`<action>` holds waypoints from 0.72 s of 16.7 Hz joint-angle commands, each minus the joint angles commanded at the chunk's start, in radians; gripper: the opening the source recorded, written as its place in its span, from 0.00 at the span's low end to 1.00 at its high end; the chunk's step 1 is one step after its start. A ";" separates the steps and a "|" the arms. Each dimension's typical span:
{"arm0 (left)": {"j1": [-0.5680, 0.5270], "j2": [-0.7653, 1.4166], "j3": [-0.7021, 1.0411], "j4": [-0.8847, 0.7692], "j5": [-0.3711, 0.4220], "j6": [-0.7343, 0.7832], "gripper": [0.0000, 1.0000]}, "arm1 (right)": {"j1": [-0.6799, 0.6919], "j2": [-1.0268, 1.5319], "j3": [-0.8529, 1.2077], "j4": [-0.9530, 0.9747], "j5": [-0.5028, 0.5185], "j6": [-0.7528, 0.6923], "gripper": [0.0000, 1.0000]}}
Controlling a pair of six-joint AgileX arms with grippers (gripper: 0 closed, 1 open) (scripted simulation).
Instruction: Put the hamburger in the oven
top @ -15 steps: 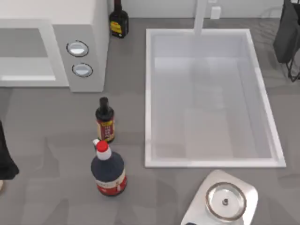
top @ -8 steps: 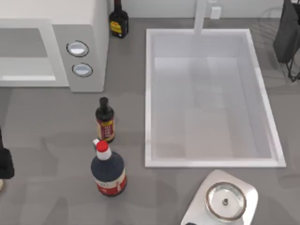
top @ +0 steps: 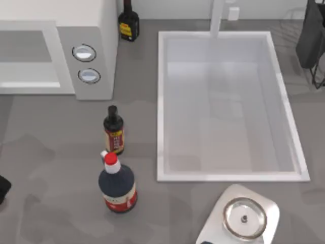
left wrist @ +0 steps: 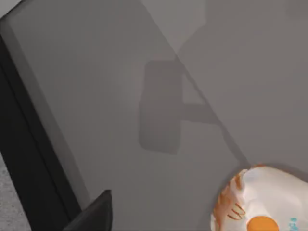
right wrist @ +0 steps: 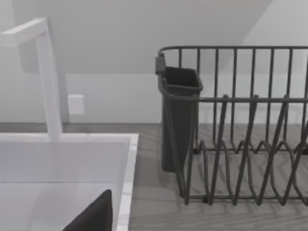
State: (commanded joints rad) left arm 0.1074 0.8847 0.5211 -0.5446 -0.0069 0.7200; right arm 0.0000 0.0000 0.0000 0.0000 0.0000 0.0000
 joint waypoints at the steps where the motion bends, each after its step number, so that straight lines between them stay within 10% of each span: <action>1: 0.010 0.093 0.050 -0.056 -0.001 0.072 1.00 | 0.000 0.000 0.000 0.000 0.000 0.000 1.00; 12: 0.074 0.663 0.408 -0.408 0.005 0.551 1.00 | 0.000 0.000 0.000 0.000 0.000 0.000 1.00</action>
State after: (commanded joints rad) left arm 0.1815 1.5472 0.9289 -0.9526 -0.0019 1.2709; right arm 0.0000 0.0000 0.0000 0.0000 0.0000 0.0000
